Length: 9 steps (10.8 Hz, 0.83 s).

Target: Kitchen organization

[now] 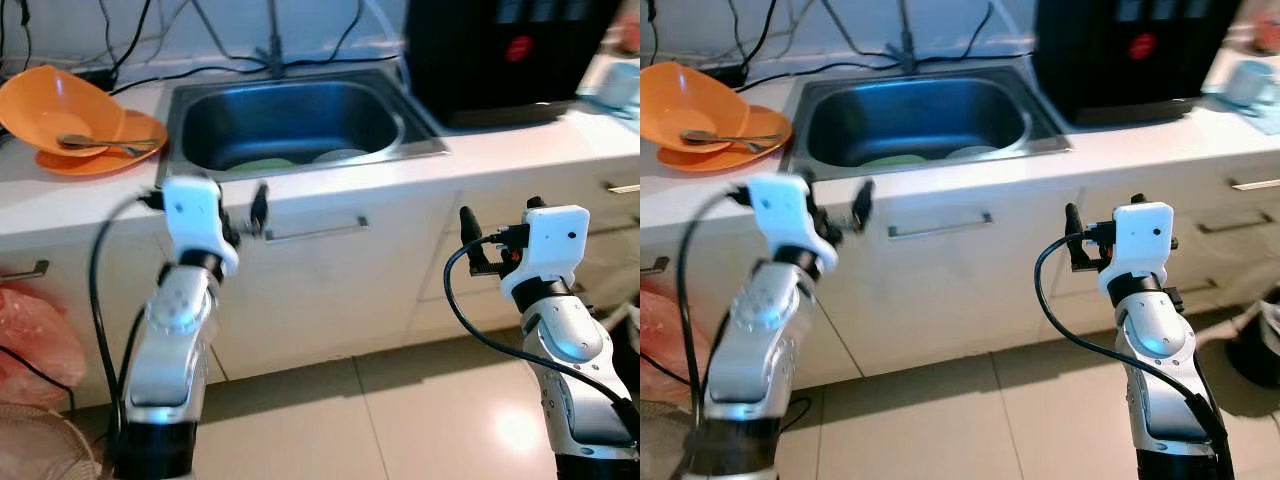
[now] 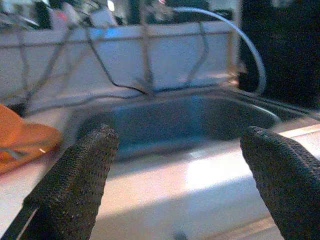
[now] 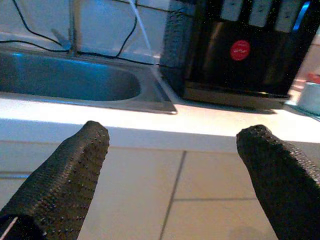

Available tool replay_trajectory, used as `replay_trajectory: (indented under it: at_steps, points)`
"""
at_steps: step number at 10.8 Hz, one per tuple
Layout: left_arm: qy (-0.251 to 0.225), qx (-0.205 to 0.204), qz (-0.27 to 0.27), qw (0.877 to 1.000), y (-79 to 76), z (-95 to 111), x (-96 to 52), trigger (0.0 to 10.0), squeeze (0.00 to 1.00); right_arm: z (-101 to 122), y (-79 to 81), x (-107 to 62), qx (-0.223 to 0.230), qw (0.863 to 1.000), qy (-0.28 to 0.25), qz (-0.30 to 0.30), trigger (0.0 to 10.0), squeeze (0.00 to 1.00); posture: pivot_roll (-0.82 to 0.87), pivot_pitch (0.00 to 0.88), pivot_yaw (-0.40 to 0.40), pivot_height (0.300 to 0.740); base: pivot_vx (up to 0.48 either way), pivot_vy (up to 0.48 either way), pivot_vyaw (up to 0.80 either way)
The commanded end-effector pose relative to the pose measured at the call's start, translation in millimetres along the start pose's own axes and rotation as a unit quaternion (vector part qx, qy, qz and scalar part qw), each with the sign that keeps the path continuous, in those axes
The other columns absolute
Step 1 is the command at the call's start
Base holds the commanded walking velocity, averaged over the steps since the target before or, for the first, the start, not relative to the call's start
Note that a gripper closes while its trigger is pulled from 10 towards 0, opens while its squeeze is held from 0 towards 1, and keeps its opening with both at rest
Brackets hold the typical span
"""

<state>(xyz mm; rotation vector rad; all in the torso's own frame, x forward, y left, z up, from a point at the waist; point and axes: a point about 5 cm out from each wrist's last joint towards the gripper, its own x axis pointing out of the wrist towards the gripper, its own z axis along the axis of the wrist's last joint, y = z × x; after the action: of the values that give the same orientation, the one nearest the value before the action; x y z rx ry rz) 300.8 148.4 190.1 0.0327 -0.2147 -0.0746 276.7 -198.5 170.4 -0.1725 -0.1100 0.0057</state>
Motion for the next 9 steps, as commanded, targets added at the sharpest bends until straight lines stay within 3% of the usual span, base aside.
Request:
replay_trajectory:
  at_steps: [1,3,8,9]
  points:
    - [-0.013,0.007,0.019,1.000,6.2,6.4,0.9,10.0,0.00,14.0,0.7,2.9,0.000,1.000,-0.024,0.006,10.0,0.00,0.09,0.000,0.024,0.740,0.450,0.000,0.00]
    - [-0.010,0.007,0.030,0.999,8.0,5.4,0.1,10.0,0.00,21.1,5.2,6.2,-0.003,0.999,-0.036,0.019,10.0,0.00,0.10,0.000,0.016,0.740,0.442,0.000,0.00]
    - [-0.006,0.003,0.041,0.999,9.5,3.5,0.5,10.0,0.00,20.4,7.5,4.6,-0.004,0.999,-0.033,0.027,10.0,0.00,0.09,0.000,0.013,0.740,0.374,0.298,0.00]
    - [0.002,-0.007,0.046,0.999,9.5,-0.1,0.0,10.0,0.00,19.8,6.8,4.3,-0.004,0.999,-0.032,0.027,10.0,0.00,0.09,0.000,0.012,0.740,0.000,0.000,0.00]
